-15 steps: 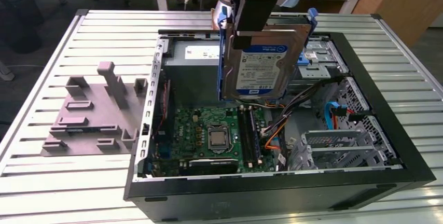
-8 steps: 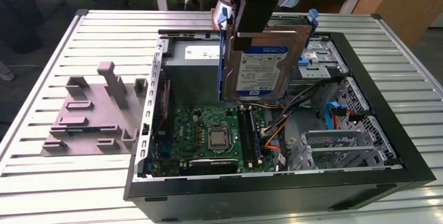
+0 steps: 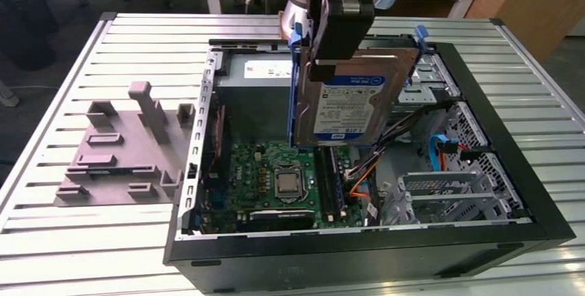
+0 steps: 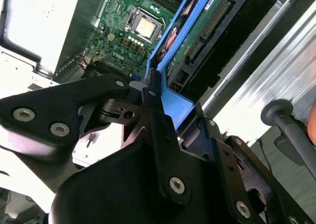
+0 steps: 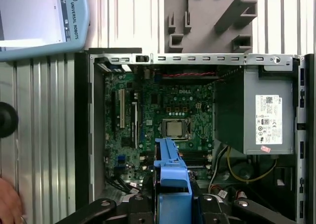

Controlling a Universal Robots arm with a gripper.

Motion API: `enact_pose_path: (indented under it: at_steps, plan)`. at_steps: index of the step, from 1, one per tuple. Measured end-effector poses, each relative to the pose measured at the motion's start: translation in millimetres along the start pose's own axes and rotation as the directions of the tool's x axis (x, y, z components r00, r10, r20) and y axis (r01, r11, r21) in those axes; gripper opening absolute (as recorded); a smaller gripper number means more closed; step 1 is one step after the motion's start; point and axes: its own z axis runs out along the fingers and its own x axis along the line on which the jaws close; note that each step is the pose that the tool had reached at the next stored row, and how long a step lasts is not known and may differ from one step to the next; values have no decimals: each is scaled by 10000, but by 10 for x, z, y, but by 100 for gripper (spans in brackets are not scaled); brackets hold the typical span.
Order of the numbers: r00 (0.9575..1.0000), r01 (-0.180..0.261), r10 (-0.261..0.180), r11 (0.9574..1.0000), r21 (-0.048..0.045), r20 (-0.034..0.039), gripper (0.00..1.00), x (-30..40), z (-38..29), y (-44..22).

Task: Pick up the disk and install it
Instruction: 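Insert the disk into the insertion slot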

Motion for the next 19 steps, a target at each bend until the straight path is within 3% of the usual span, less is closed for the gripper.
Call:
enact_pose_path:
  at_steps: [4,12,19]
  plan:
    - [10000,-32,32,10000,-21,-1,37,59,3,-15]
    - [10000,-32,32,10000,-46,-3,37,97,12,-80]
    - [10000,-32,32,10000,-45,-6,37,215,21,-92]
